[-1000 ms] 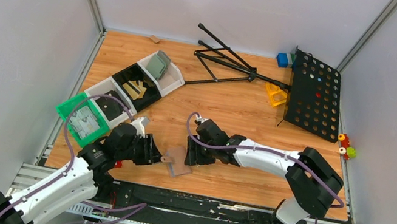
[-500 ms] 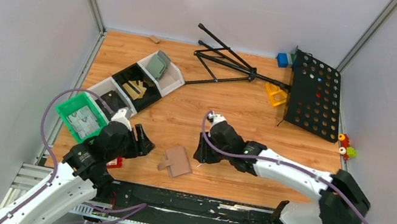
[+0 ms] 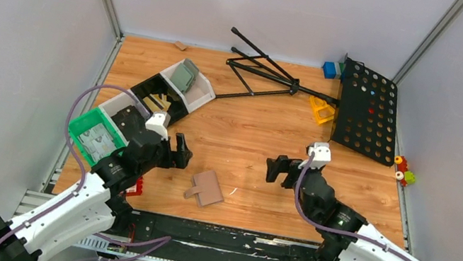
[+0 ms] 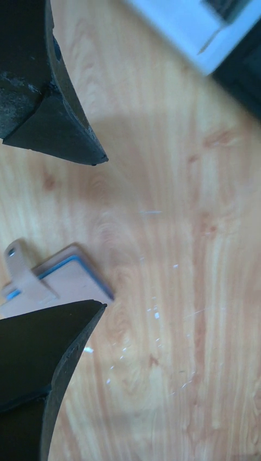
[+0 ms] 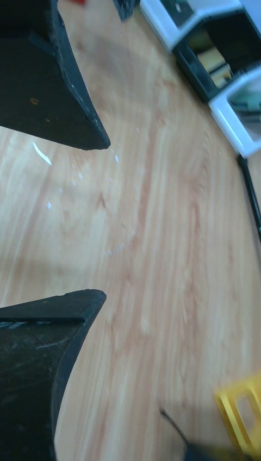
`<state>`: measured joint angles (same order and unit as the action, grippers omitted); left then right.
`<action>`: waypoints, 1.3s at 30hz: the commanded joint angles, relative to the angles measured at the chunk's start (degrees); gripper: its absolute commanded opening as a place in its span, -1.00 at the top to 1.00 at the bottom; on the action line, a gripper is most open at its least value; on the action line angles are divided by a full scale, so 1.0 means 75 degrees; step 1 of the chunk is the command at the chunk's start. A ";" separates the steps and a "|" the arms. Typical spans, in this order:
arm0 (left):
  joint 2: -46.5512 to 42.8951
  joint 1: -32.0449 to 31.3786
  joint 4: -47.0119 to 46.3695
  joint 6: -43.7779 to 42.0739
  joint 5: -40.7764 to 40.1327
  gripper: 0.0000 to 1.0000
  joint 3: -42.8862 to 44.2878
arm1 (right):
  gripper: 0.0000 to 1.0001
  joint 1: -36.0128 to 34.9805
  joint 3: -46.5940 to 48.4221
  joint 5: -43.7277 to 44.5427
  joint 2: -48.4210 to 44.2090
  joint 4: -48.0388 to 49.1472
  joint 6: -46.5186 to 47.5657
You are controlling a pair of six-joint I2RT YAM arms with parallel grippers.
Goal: Take the credit cards out of the card holder
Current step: Reset both arms
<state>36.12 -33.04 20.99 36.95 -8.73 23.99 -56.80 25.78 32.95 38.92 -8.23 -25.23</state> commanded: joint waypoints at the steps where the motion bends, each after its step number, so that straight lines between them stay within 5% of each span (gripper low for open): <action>1: 0.0203 -0.0036 -0.1797 -0.2261 -0.0935 -1.00 0.0380 | -1.00 0.0092 0.0080 0.1828 -0.0388 0.0685 0.1753; 5: -0.0085 -0.0025 -0.3398 -0.3535 -0.1310 -1.00 -0.0124 | -0.99 0.0871 0.0578 0.1677 -0.0188 0.0358 0.2415; 9: -0.0108 0.0249 -0.4263 -0.4582 -0.2274 -1.00 -0.0420 | -0.97 0.2649 0.0573 0.0069 -0.0539 0.0554 0.2136; 14: 0.0624 0.2232 -0.5497 -0.4315 -0.1771 -0.92 -0.0856 | -0.95 0.4349 0.0234 -0.0901 0.0232 0.1587 0.2575; 18: 0.1559 0.2662 -0.6400 -0.4759 -0.2240 -0.93 -0.1187 | -0.81 0.5174 -0.0735 -0.1593 0.0761 0.3541 0.3136; 27: 0.3593 0.3832 -0.9185 -0.4626 -0.0824 -0.92 -0.1811 | -0.93 0.6453 -0.1184 -0.2336 0.2731 0.5630 0.3796; 35: 0.4931 0.4358 -0.9601 -0.4610 -0.0102 -0.74 -0.1310 | -0.98 0.8586 -0.1337 -0.4570 0.3932 0.6839 0.3036; 39: 0.4915 0.4343 -0.9651 -0.4643 -0.0141 -0.79 -0.1354 | -1.00 0.8680 -0.2054 -0.5230 0.4462 0.8436 0.3155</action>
<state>73.03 -0.80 -46.81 2.85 -11.00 12.80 8.03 14.61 4.16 69.69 40.03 -0.86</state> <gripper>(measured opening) 0.892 0.993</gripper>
